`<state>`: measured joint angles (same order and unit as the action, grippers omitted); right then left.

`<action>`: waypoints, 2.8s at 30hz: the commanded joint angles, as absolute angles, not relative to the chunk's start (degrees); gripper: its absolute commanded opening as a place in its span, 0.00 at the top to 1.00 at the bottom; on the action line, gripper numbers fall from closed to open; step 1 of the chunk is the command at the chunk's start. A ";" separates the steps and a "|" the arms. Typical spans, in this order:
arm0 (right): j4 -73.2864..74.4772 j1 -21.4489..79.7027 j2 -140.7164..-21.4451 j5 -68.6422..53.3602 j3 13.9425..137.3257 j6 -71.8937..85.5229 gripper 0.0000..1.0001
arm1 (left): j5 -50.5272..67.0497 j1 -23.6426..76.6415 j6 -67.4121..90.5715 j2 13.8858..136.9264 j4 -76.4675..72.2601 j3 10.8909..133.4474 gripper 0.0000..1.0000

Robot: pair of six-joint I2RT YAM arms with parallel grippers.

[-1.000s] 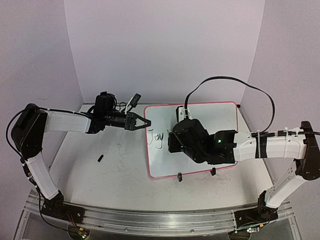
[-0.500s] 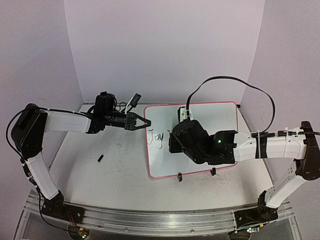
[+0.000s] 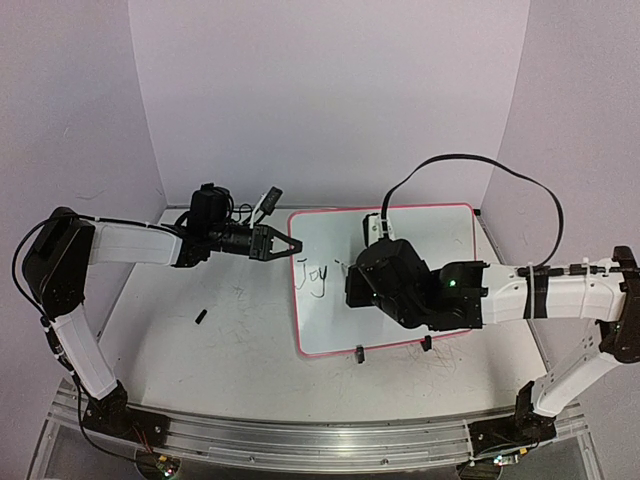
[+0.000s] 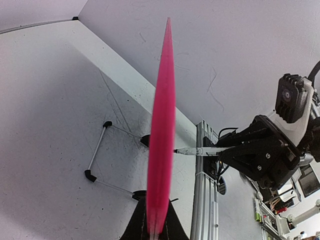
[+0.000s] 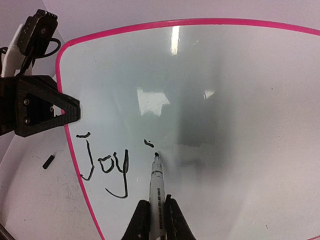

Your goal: Write a sentence on the whiteboard

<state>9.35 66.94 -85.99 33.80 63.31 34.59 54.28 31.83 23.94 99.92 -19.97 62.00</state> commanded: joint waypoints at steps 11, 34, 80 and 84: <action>4.93 66.82 -88.58 33.85 64.86 31.58 1.00 | 53.87 31.72 25.40 99.07 -18.72 62.08 1.00; 8.01 66.97 -88.56 32.97 62.02 35.72 1.00 | 53.82 31.73 25.40 98.96 -18.72 62.01 1.00; 5.54 65.95 -86.39 34.12 63.80 31.42 1.00 | 54.05 31.72 25.45 99.06 -18.73 62.11 1.00; 5.30 65.68 -87.04 33.99 64.03 31.33 1.00 | 53.94 31.73 25.49 99.05 -18.72 62.05 1.00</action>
